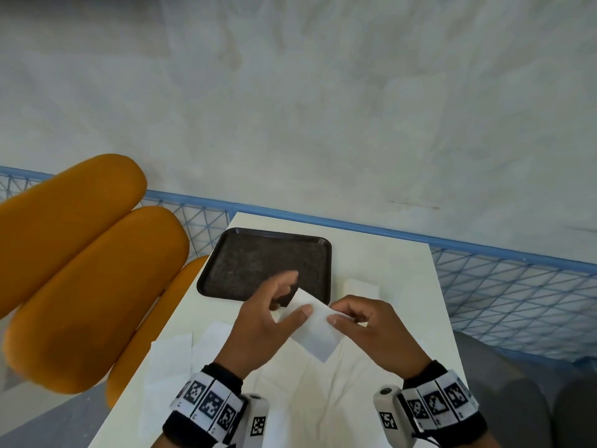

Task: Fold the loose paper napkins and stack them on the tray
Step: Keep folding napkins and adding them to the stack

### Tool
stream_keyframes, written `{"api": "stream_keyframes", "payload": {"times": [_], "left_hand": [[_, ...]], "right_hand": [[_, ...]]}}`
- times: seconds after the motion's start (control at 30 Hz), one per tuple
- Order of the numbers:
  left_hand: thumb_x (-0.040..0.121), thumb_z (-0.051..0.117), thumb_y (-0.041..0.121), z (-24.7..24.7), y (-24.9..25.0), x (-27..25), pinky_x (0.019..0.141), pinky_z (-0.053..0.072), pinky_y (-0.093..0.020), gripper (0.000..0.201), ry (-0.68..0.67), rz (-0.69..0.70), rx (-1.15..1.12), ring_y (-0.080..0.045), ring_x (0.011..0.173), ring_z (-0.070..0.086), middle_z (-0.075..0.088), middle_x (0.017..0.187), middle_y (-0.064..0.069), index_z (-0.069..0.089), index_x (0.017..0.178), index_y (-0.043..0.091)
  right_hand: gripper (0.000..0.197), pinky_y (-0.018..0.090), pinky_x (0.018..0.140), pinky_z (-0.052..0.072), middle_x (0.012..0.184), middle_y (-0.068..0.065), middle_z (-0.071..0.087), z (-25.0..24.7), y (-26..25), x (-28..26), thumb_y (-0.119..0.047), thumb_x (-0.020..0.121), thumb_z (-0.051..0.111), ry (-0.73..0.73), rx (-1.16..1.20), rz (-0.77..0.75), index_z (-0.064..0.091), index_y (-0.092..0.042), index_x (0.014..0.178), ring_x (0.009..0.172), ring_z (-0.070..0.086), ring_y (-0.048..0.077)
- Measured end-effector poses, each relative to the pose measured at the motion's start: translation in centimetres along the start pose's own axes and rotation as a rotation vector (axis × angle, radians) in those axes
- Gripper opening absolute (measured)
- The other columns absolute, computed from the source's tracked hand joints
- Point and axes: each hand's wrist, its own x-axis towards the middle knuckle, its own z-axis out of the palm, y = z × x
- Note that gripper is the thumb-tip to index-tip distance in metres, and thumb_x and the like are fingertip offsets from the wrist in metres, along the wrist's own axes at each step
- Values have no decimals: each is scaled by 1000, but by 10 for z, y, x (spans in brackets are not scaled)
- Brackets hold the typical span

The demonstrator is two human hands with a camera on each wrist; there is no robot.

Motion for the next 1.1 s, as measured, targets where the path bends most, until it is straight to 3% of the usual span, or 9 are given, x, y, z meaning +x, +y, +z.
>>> {"api": "stream_keyframes", "payload": {"times": [0.13,0.3,0.4,0.47,0.57,0.73,0.9,1.0,1.1], "left_hand": [[92,68,36,7,7,8,67,51,-7,14,-48,42,36,14,91,59,60,90,44,63,87,48],[92,68,35,16,16,10,66,45,1,21,-26,112,137,13,84,60,57,75,42,54,89,50],[90,73,27,18,19,13,73,44,1,23,-6,174,140,21,89,57,55,82,53,60,90,46],[90,72,27,17,20,17,74,45,-1,25,6,181,139,15,90,60,60,88,46,61,88,49],[92,69,31,13,12,21,71,49,-6,17,73,84,70,7,91,61,65,94,33,65,86,46],[94,67,28,18,11,21,64,54,-16,6,138,-76,-135,-2,81,66,71,86,14,71,90,31],[94,68,29,37,9,10,70,59,-30,8,-47,-242,-240,-23,85,70,76,91,2,73,100,26],[94,68,30,43,1,3,75,61,-38,9,-43,-291,-251,-20,87,70,76,94,8,73,101,33],[95,67,31,38,-7,2,78,63,-36,9,-6,-345,-237,-14,86,72,76,93,9,73,101,30]], "right_hand": [[7,41,78,54,84,-5,70,-5,6,1,-29,91,68,-30,-60,-15,71,-25,86,78,64,14],[14,34,77,54,86,-10,70,-5,7,7,-39,94,64,-43,-90,-38,71,-27,92,82,66,12],[18,29,74,52,82,-10,69,-4,0,17,-41,97,63,-54,-120,-76,71,-26,90,78,64,12],[16,25,72,49,82,-11,69,-7,0,23,-36,97,63,-52,-127,-84,71,-24,90,77,63,10],[14,21,72,48,81,-9,70,-18,9,22,-28,97,64,-22,-85,-41,71,-20,87,76,63,8],[21,35,74,53,79,-3,68,-10,23,17,-36,96,60,134,80,23,68,-20,84,75,64,16],[19,12,63,43,80,-14,62,17,32,15,-29,102,54,423,111,148,59,-26,85,73,57,4],[11,14,67,49,86,-16,66,24,38,12,-33,101,56,369,145,152,61,-26,94,80,63,5],[4,31,71,56,89,-2,72,17,46,8,-21,97,64,166,297,175,68,-21,99,82,68,15]]}}
